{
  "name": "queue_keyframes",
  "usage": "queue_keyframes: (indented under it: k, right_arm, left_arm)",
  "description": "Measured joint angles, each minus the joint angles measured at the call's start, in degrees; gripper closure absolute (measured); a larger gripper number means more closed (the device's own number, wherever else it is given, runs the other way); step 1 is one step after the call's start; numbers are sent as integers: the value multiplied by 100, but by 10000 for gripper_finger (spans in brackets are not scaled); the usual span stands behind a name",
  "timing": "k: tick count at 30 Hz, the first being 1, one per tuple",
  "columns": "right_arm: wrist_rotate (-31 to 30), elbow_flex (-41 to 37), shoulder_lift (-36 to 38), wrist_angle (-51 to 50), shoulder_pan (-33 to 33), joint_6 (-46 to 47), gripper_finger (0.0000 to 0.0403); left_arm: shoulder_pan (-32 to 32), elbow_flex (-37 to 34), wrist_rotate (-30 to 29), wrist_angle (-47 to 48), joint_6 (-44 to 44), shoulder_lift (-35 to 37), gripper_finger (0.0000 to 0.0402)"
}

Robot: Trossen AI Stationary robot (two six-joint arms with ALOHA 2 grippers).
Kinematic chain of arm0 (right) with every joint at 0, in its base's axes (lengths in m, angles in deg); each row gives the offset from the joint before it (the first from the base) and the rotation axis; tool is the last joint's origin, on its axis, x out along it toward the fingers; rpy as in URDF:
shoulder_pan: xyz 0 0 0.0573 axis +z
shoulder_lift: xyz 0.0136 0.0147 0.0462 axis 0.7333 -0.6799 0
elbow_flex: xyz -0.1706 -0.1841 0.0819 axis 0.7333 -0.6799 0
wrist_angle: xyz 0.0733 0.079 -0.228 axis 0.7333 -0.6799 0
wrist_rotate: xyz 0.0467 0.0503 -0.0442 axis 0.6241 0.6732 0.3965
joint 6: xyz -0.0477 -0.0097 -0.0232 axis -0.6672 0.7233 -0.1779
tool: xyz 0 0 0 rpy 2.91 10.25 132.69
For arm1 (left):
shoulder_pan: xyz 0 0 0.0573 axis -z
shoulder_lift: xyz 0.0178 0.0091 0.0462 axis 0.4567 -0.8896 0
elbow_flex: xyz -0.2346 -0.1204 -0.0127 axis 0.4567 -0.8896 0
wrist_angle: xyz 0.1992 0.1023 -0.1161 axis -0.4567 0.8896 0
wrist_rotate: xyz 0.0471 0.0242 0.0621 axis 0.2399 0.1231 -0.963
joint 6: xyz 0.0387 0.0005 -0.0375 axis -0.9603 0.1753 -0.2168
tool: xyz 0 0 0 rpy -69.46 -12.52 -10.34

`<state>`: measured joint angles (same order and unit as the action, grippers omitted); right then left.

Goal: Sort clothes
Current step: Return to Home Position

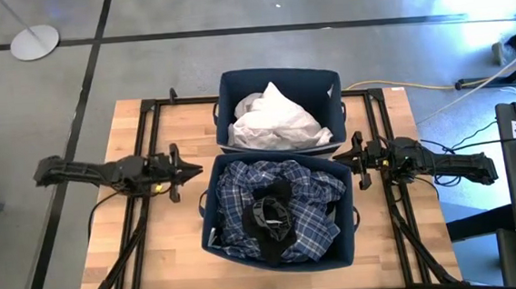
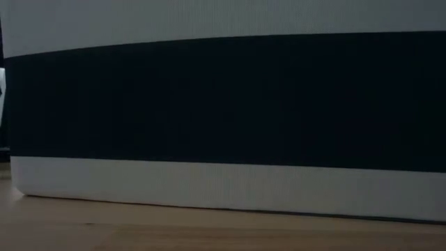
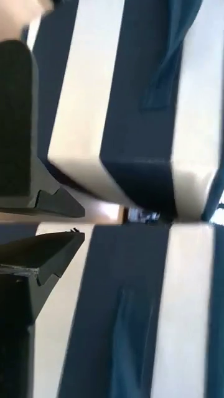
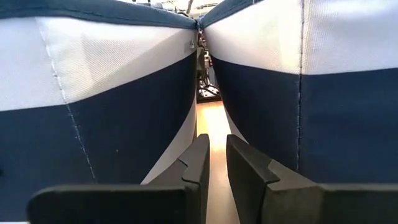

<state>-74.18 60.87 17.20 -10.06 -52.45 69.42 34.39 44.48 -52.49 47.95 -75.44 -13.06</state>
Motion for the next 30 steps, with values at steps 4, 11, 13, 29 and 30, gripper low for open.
queue_keyframes:
  k: [4,11,13,29,30]
  right_arm:
    - [0,-2,0,0,0,0,347]
    - [2,-4,0,-2,0,2,347]
    - [2,-4,0,-4,0,2,347]
    - [4,-4,0,-7,0,2,347]
    - [4,-4,0,-7,0,2,347]
  left_arm:
    - [-415,0,441,420,60,318,361]
    - [-622,-2,415,642,66,908,361]
    - [-622,-2,381,644,12,956,361]
    - [-620,-2,365,642,-401,955,361]
    - [-620,-2,365,640,-398,955,361]
